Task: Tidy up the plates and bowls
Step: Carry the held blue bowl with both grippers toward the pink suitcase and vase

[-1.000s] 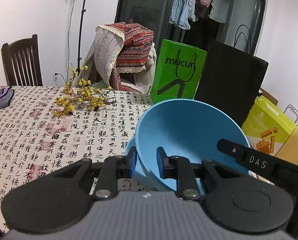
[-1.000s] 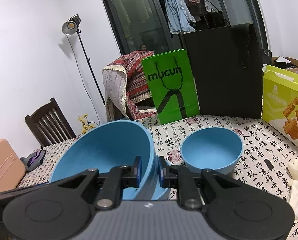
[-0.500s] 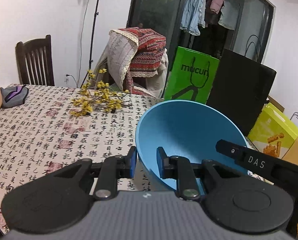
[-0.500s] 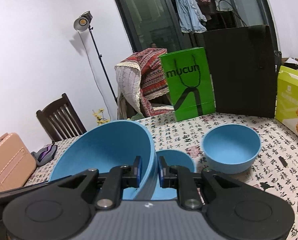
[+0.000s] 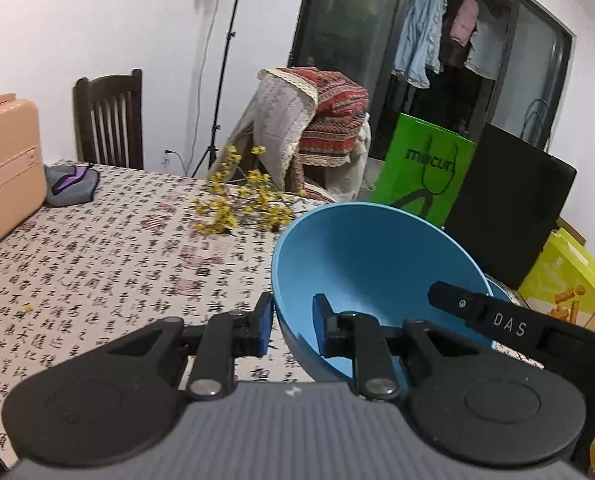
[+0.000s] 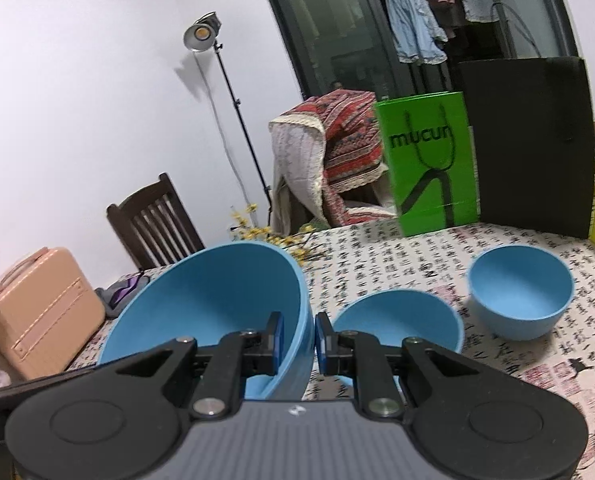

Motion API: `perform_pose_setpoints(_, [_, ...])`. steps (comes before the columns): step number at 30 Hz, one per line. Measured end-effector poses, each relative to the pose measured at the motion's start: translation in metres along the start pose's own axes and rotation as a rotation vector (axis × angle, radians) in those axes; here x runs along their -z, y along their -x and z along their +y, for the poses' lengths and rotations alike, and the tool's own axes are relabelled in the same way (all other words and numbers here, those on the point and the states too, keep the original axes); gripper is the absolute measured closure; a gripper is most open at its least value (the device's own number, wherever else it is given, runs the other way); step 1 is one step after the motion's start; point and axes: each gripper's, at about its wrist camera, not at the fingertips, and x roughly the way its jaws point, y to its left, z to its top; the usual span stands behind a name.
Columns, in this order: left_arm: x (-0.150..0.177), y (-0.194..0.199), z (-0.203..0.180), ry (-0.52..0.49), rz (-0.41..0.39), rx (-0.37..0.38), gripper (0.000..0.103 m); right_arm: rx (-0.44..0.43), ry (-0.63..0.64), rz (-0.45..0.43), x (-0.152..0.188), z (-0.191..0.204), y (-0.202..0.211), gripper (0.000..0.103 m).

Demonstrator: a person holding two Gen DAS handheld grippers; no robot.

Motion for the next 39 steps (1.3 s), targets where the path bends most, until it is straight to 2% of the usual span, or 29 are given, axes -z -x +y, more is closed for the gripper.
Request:
perform_pose_setpoints(25, [0.001, 0.05, 0.108, 0.111, -0.058, -0.117, 0.082, -0.136, 0.079, 0.058, 0.029, 0.114, -0.023, 0.087])
perform_pose_setpoints(39, [0.007, 0.067, 0.141, 0.147, -0.07, -0.151, 0.082, -0.176, 0.099, 0.078, 0.039, 0.148, -0.031, 0.087])
